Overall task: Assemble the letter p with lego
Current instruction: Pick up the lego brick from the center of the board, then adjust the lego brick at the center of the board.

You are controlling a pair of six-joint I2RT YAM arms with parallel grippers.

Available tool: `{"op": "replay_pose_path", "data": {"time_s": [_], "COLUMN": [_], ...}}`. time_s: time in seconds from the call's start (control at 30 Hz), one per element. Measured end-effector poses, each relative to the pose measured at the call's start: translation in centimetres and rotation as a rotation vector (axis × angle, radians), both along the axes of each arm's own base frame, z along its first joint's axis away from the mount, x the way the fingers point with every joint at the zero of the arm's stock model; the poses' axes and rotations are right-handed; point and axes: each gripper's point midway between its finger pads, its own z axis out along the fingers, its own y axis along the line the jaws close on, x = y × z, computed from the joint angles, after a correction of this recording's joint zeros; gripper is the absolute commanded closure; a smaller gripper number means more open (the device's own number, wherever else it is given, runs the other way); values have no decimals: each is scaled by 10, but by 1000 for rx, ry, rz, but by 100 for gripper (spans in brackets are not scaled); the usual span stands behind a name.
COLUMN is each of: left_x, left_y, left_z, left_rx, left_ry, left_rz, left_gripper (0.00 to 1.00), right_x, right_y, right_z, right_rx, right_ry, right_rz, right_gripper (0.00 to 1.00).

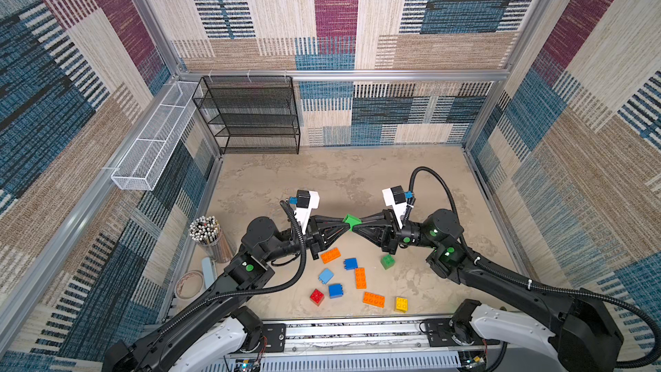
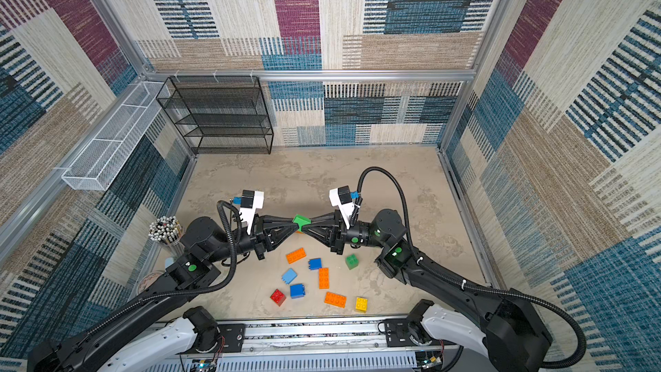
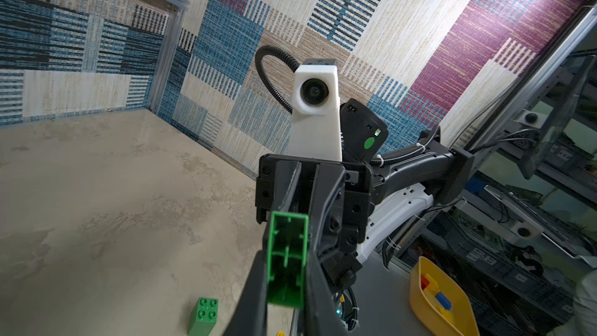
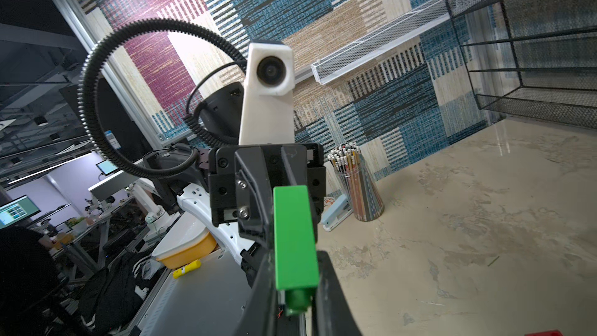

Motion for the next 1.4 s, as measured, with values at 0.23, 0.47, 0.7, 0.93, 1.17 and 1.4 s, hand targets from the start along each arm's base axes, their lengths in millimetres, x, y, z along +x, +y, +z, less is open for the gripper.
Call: {"op": "replay_pose_path", "data": {"time_s": [0.23, 0.47, 0.7, 0.93, 1.17, 1.4], "left_x": [47, 105, 134, 145, 143, 150], "left_y": [34, 75, 93, 71, 56, 39], "left_z": [-36, -112, -186, -217, -252, -271], "left_rx": [186, 463, 595, 609, 612, 581], "left_ry": [142, 385, 647, 764, 886, 928], "left_rz": [343, 618, 667, 562, 492, 436], "left_gripper": [24, 23, 18, 17, 18, 20], "right_x": [92, 154, 160, 157, 149, 144], "right_y": [2, -6, -5, -7, -12, -15], "right_z": [-45, -161, -211, -236, -243, -249], "right_rx": [-257, -725, -972, -1118, -1199, -1264], "right_ry": [182, 474, 627, 701, 733, 737], "right_rz": [-393, -651, -681, -671, -643, -608], "right_gripper": [100, 100, 100, 100, 100, 100]}}
